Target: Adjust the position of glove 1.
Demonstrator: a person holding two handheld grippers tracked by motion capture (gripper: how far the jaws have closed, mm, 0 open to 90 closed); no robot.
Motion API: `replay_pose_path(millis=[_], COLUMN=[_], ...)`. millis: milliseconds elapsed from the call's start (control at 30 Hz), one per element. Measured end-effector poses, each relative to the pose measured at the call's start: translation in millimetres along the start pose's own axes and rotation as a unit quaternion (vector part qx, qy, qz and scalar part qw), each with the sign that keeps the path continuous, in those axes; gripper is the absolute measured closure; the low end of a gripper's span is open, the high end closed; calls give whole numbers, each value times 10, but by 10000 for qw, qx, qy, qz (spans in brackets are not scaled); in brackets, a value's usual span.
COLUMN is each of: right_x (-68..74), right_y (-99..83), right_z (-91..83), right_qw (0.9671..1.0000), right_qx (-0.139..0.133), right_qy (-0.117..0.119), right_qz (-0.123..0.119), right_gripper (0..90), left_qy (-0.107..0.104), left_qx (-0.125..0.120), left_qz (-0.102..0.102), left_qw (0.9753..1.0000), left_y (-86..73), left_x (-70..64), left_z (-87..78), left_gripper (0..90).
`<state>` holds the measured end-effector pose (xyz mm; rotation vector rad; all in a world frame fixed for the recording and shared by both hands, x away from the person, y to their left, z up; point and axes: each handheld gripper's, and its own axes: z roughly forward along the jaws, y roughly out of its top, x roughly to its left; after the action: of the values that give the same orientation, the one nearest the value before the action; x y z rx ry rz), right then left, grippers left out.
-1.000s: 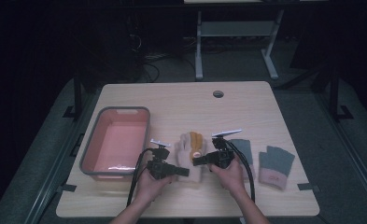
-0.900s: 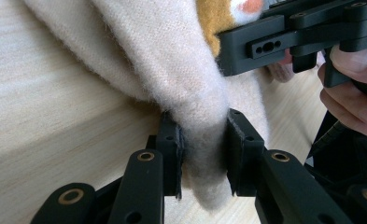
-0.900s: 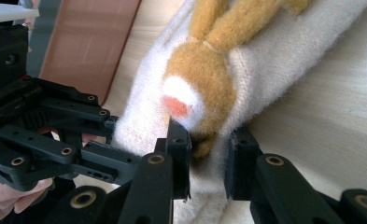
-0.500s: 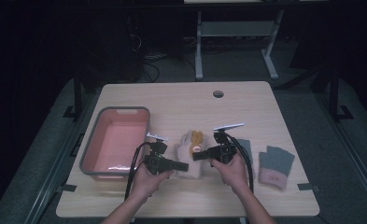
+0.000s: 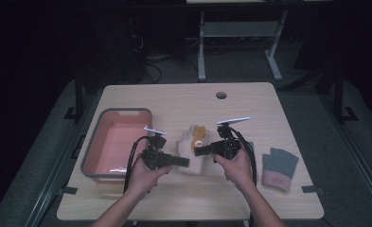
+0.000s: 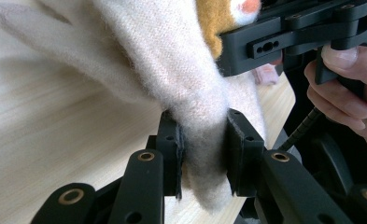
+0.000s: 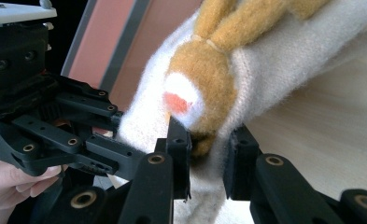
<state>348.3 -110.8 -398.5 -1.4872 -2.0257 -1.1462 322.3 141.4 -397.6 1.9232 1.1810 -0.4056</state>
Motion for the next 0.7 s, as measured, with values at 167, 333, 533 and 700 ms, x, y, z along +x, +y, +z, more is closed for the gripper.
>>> replay_pose_path(millis=[167,333,533,700], right_x=[80,161,244,310], right_y=[67,144,235,315], right_z=[-35,-84,-120,-127], right_qw=[10000,9999,9998,9997], right_qx=[-43,-72,-76,-97], right_qy=[-1,5,3,9], right_qz=[-78,-140,-210,-226], right_gripper=[752,752,753,752], left_qy=[-22,-65,-64,-82], left_qx=[-34,-84,-95,-113], left_qz=[40,93,127,128], left_qw=[10000,9999,9999,9998], left_y=[59,131,214,286], left_x=[-17,-45,-63,-54], left_z=[-82,-162,-254,-333], left_gripper=[702,702,702,702])
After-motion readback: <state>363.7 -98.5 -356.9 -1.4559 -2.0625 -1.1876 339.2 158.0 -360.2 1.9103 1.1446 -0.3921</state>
